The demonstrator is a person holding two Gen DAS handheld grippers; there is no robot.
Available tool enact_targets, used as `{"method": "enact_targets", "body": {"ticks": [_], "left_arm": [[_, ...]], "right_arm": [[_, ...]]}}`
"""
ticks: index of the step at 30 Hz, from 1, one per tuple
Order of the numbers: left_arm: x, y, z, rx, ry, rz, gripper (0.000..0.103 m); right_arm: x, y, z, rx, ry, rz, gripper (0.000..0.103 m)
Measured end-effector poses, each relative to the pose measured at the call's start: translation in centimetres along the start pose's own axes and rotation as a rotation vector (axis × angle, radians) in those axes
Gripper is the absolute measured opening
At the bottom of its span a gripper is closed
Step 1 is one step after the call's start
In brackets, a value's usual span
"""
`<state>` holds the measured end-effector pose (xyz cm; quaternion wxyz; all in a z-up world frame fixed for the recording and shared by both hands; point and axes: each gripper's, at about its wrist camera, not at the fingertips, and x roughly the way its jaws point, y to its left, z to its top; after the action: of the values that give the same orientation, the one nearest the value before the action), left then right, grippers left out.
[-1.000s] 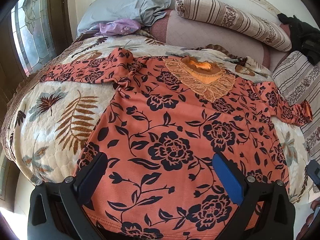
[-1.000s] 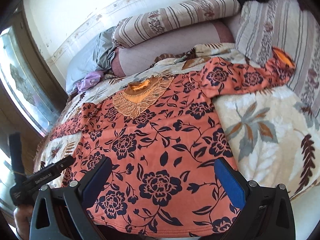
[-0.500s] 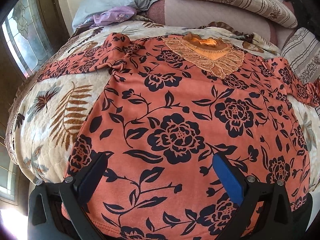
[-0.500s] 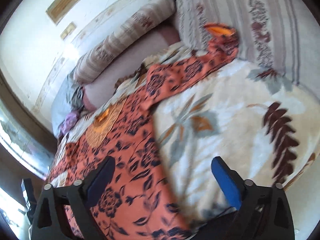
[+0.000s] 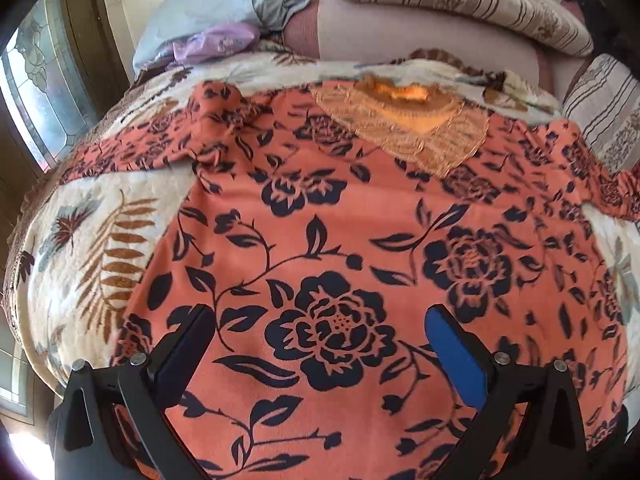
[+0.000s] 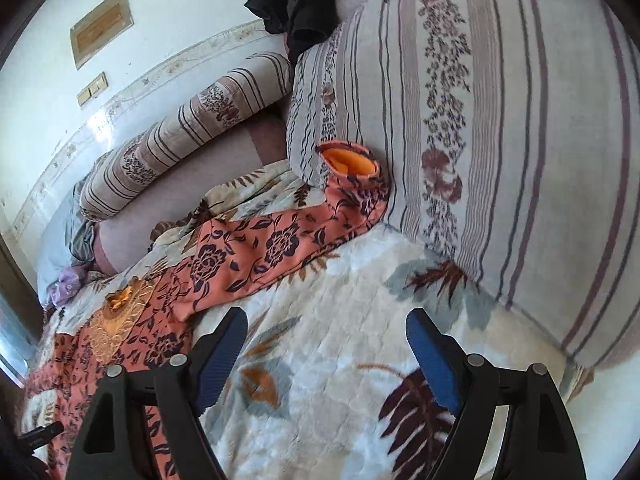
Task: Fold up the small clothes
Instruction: 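Reach the right gripper to the sleeve cuff and close on it, then carry the sleeve across the shirt body with the right gripper while the left gripper pins the body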
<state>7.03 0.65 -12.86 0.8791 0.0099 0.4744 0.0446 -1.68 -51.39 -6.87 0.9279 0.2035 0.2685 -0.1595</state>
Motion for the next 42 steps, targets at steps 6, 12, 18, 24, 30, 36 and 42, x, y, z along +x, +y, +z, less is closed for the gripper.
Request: {"method": "enact_targets", "body": {"ticks": [6, 12, 18, 24, 30, 36, 42], "left_arm": [[2.3, 1.2, -1.6, -0.055, 0.003, -0.026, 0.103], [2.2, 1.6, -2.5, -0.021, -0.088, -0.066, 0.103], [2.4, 1.8, -2.6, -0.012, -0.139, -0.080, 0.103], [2.6, 1.9, -2.6, -0.014, -0.149, -0.092, 0.103], [2.5, 2.1, -2.6, -0.015, -0.138, -0.111, 0.103], [1.3, 4.2, -2.2, -0.090, -0.106, -0.193, 0.103], [0.4, 8.4, -2.1, -0.270, -0.118, -0.203, 0.103]], "right_arm": [[5.3, 1.0, 5.9, -0.181, -0.031, -0.100, 0.084], [13.6, 0.8, 9.4, -0.291, 0.073, -0.243, 0.084], [19.2, 0.9, 9.9, -0.337, 0.236, -0.343, 0.029], [17.2, 2.3, 13.1, -0.232, 0.241, -0.239, 0.007], [9.1, 11.9, 19.1, -0.158, 0.150, 0.092, 0.007], [2.7, 28.0, 19.8, -0.142, 0.138, 0.467, 0.007], [4.5, 41.7, 8.9, -0.143, 0.332, 0.746, 0.011]]}}
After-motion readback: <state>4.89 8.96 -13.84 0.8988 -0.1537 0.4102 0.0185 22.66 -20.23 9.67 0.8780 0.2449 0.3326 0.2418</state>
